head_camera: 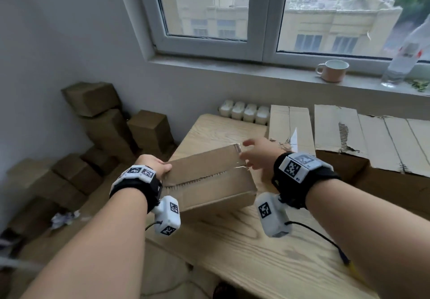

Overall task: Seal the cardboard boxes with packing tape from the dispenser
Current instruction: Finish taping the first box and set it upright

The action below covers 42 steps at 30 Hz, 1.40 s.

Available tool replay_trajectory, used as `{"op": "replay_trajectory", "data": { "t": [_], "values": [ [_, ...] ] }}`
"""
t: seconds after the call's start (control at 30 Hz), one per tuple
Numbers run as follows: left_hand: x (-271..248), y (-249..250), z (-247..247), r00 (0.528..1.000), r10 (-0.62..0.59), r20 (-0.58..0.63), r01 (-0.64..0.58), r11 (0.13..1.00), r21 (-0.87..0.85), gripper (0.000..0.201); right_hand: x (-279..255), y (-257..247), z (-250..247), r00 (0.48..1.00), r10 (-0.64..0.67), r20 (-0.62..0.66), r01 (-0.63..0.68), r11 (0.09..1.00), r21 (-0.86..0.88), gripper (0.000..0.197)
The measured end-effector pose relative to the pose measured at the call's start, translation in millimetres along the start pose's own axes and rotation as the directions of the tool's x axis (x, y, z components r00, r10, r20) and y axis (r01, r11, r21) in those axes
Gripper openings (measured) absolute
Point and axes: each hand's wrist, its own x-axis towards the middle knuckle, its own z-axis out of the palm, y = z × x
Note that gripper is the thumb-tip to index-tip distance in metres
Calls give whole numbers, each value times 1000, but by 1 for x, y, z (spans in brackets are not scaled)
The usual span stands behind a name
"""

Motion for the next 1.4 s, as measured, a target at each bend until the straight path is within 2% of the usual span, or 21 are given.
{"op": "replay_trajectory", "data": {
  "t": [0.13,0.27,0.4,0.5,0.6,0.67,0.7,0.77,0.8,0.9,0.97,1.0,1.07,1.13,1.2,1.3,1.4],
  "values": [
    [34,-9,9,996,-84,9,85,995,-57,31,43,-9,16,999,16,41,-18,998,55,43],
    [67,-2,19,989,-146,32,143,987,67,47,74,-7,17,999,20,41,-21,999,37,42],
    [92,12,23,976,-206,65,197,974,114,57,91,-13,6,999,-28,-34,29,999,42,39],
    [103,26,23,976,-217,-14,217,973,81,56,95,-18,-6,991,-88,-102,91,996,27,37],
    [114,41,37,983,-179,50,177,984,35,54,93,-15,-14,986,-135,-92,112,969,-220,38],
    [125,49,50,979,-162,125,172,982,-74,55,91,-10,-11,980,-156,-122,90,899,-429,40],
    [131,51,54,982,-146,123,157,983,-91,57,92,-8,-9,976,-151,-157,52,862,-504,40],
    [136,51,58,980,-161,116,170,982,-79,62,90,-8,-7,966,-101,-238,-48,835,-548,36],
    [135,51,56,979,-170,112,180,980,-85,62,90,-10,-6,966,-72,-250,-80,833,-547,34],
    [137,52,53,981,-162,108,181,964,-195,49,98,-15,-1,988,11,-153,-89,857,-507,41],
    [139,54,55,985,-136,105,161,945,-284,51,105,-18,6,994,36,-98,-77,891,-447,47],
    [146,53,60,989,-100,110,132,935,-329,50,108,-20,9,996,42,-79,-70,912,-404,50],
    [127,70,57,989,-43,139,93,921,-378,46,113,-23,14,999,24,-39,-35,945,-327,56],
    [107,88,58,984,17,177,58,911,-408,37,118,-26,17,1000,8,4,-6,946,-324,57],
    [102,97,65,988,65,142,-14,942,-336,36,123,-25,17,999,19,27,-11,957,-291,61],
    [108,107,66,991,114,76,-101,982,-160,49,132,-19,15,999,23,39,-15,982,-189,65],
    [119,119,62,988,89,129,-74,990,-118,49,134,-12,11,999,5,42,0,993,-117,63]
  ]
}}
